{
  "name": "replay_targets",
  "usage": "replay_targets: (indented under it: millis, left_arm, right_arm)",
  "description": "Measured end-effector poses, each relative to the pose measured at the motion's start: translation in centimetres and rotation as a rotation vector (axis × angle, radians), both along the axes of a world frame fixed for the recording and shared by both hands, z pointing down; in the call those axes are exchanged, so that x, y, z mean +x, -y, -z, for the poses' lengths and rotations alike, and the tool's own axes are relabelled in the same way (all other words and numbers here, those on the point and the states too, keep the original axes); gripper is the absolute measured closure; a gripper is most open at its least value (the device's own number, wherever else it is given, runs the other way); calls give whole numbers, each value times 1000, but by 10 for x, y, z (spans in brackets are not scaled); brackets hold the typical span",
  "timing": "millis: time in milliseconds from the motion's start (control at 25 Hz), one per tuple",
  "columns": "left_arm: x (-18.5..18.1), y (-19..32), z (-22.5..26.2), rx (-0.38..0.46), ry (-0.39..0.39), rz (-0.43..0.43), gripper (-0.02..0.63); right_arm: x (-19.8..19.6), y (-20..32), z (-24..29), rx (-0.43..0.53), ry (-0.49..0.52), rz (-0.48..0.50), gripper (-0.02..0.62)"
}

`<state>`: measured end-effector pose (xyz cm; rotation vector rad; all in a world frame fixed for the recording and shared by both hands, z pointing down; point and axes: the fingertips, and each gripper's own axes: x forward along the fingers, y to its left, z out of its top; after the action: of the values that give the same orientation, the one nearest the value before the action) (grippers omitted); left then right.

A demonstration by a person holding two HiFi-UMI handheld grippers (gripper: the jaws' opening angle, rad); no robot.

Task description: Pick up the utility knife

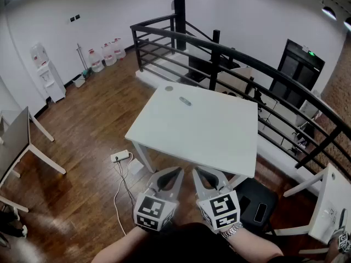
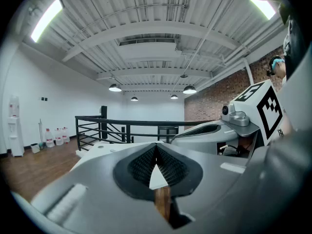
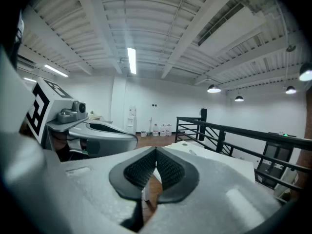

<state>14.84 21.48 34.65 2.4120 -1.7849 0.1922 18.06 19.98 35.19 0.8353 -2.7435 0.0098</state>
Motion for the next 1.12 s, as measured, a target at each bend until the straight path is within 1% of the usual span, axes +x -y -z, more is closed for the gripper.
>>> replay_targets:
  millis: [320,520,680,960,1120]
  left_arm:
    - [-80,42,1,-2,-9,-49,589]
    - [-123,62,8,-3,-39,-103,589]
    - [-154,73,9,0,-37,-119,589]
    - [-192,84,15,10,-49,-122,589]
    - [-220,89,20,-9,-58,-115,589]
  right_arm:
    - [-79,42,1,-4,-14,-45,594]
    - [-122,65,4,-2,-35,-89,584]
    - [-148,81,3,5,-52,-115,578]
    - [-181,109,8,19,-76,-129,574]
    - [-206,122,17,17,-91,-132,568]
